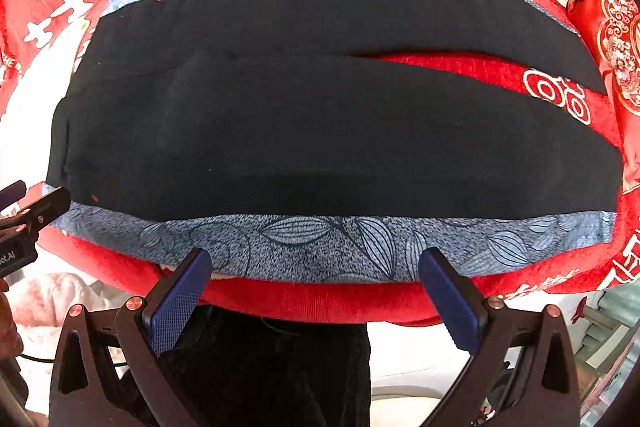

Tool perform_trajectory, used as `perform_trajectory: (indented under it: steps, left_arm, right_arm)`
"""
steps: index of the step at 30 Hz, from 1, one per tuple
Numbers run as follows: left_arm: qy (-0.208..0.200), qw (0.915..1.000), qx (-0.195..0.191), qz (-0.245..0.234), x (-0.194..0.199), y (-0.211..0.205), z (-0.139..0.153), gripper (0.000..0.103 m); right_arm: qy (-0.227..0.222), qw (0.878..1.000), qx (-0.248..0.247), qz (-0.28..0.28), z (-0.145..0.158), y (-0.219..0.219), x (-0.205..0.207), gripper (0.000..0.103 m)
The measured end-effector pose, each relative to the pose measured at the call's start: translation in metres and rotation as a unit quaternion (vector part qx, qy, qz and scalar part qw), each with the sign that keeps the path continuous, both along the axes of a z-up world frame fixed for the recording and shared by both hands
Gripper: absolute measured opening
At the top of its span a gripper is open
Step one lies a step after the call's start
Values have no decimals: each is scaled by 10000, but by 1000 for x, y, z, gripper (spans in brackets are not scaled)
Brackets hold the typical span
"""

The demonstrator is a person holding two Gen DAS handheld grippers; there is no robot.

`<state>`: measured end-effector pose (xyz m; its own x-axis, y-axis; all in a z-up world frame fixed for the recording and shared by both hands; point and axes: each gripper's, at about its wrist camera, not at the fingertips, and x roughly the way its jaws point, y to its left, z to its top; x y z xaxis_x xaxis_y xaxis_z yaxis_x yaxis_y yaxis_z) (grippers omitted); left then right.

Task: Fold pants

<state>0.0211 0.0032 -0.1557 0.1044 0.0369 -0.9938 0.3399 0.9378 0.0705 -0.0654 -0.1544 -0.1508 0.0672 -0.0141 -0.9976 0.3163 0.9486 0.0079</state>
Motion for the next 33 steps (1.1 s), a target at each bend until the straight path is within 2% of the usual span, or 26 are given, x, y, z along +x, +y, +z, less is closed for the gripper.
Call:
perform_trajectory:
  steps: [5, 7, 10, 13, 16, 18, 19, 20, 23, 28, 33]
  left_arm:
    - [-72, 9999, -56, 104, 2, 9, -5, 103]
    - [-121, 9995, -195, 239, 4, 19, -4, 103]
    - [-115, 9961, -621, 613, 8, 43, -1, 103]
    - [-56, 9909, -972, 930, 5, 68, -4, 103]
    - [142, 9846, -1325, 1132, 0, 89, -16, 103]
    - [359, 9796, -1534, 1246, -5, 97, -25, 103]
    - [472, 9769, -1627, 1302, -8, 100, -31, 103]
    - [544, 9753, -1678, 1333, -9, 102, -36, 103]
    - [661, 9722, -1751, 1409, -16, 110, -48, 103]
    - [871, 9626, -1986, 1623, -16, 112, -67, 103]
    - [765, 9588, -2181, 1653, -11, 106, -68, 103]
  right_arm:
    - [-175, 9996, 166, -110, -8, 1, 0, 103]
    - [-355, 9982, 410, -257, -8, -2, -4, 103]
    - [-666, 9891, 1108, -704, -9, -13, -16, 103]
    - [-983, 9667, 2001, -1256, -16, -28, -32, 103]
    - [-1215, 9425, 2652, -1632, -24, -35, -45, 100]
    - [-1218, 9280, 3024, -1803, -38, -36, -55, 89]
    - [-1186, 9226, 3160, -1865, -45, -36, -59, 76]
    - [-1113, 9154, 3355, -1928, -52, -35, -63, 69]
    - [-1129, 8926, 3796, -2155, -72, -33, -72, 67]
    - [-1223, 8755, 4014, -2396, -92, -34, -78, 67]
    - [-1442, 8563, 4330, -2418, -94, -39, -83, 67]
